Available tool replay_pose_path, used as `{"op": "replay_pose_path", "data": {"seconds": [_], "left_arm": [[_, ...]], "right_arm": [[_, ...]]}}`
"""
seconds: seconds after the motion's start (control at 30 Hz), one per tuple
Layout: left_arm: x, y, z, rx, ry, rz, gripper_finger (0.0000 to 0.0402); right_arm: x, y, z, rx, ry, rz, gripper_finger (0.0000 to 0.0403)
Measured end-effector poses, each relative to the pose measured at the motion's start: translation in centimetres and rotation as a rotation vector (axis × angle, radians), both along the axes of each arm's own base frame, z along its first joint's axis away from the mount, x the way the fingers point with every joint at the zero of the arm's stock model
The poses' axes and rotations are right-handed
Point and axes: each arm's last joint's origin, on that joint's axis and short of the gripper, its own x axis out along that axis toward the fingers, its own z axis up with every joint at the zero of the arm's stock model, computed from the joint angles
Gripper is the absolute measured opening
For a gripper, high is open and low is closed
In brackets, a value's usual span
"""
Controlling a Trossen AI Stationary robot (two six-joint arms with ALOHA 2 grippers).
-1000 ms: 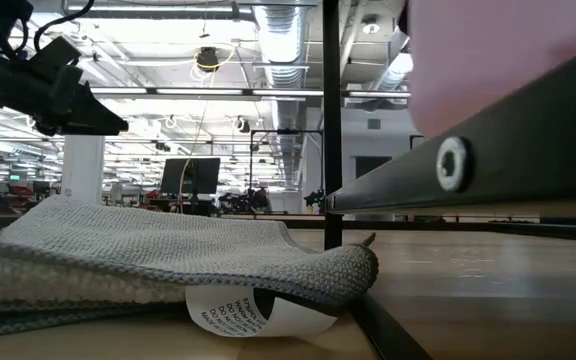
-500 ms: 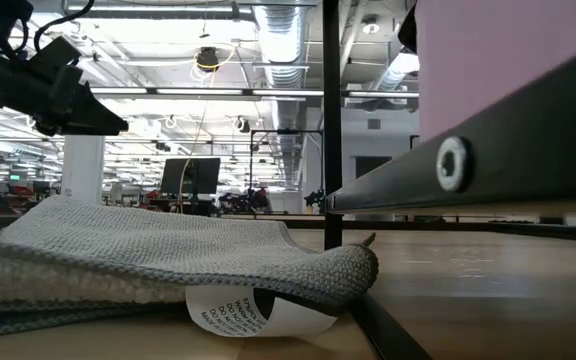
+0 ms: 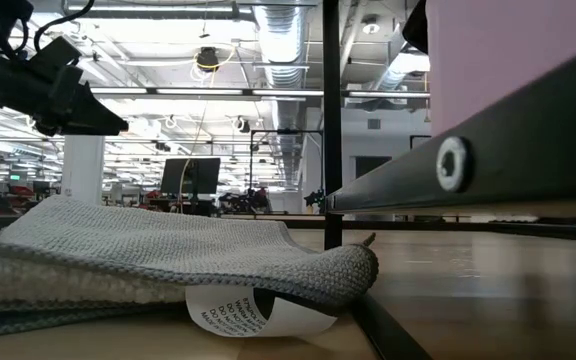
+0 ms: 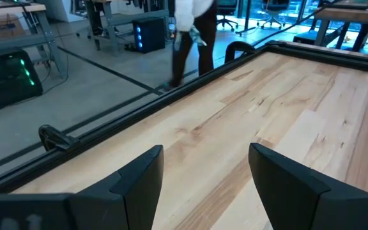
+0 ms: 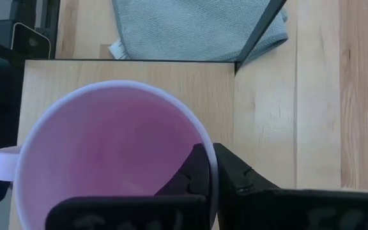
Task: Stack small to large cups/mugs on shelf
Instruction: Put the pink mug on the shelf
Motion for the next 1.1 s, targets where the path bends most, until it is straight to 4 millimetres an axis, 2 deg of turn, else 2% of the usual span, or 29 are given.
{"op": "replay_pose_path", "data": {"seconds": [0.13, 0.33, 0.63, 1.1], "left_arm": [[0.0, 0.0, -0.01, 0.0, 0.001, 0.0, 0.0222], [0.0, 0.0, -0.01, 0.0, 0.0, 0.0, 0.0222], [0.0, 0.0, -0.01, 0.0, 0.0, 0.0, 0.0222], [0.0, 0.0, -0.01, -0.001, -0.001, 0.001, 0.0222]], "right_arm": [[-0.03, 0.04, 0.0, 0.001, 0.001, 0.002, 0.0015], [-0.07, 0.12, 0.0, 0.002, 0.001, 0.004, 0.0034], [-0.07, 0.11, 0.0, 0.002, 0.002, 0.004, 0.0029], [-0.11, 0.17, 0.0, 0.023, 0.014, 0.015, 0.0045]]}}
